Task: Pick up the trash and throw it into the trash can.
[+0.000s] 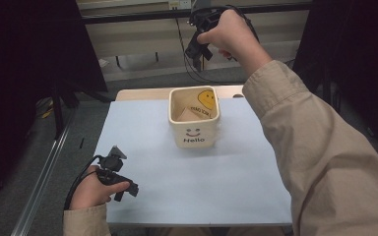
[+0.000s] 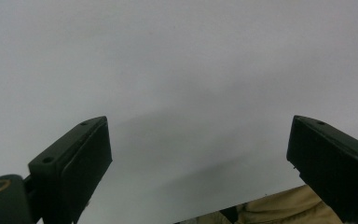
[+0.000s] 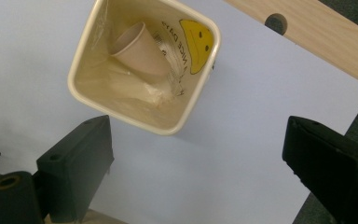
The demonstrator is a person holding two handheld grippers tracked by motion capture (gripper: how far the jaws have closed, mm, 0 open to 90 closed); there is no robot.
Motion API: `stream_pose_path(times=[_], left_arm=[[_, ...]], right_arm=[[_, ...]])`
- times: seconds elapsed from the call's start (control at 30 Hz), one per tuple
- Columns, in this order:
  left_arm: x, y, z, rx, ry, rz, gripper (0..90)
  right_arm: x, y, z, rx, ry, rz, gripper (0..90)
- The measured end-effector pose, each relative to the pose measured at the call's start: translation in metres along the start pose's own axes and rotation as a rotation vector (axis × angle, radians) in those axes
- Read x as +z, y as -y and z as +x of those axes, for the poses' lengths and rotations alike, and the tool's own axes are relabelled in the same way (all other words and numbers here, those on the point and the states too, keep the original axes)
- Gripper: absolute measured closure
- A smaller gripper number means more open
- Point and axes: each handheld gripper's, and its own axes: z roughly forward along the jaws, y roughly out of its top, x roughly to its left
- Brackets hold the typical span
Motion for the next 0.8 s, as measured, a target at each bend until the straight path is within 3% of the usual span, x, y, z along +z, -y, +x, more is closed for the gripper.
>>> stream_pose_path(times=[0.13,0.23,0.47,0.8], left_arm=[[0.0,0.0,0.0,0.009,0.0,-0.001,6.3],[0.0,0.0,-0.002,-0.005,0.009,0.002,6.3],[-0.001,0.001,-0.002,0.007,0.001,0.007,6.3],[-0.002,0.0,-0.003,-0.006,0.009,-0.01,6.3]], right_arm=[[-0.011,0.003,-0.004,0.006,0.009,-0.007,7.8],[-0.014,0.006,-0.007,0.006,0.004,-0.012,8.0],[-0.02,0.015,-0.014,0.009,0.016,-0.01,7.7],[-0.005,0.053,-0.031,0.008,0.038,-0.004,7.7]])
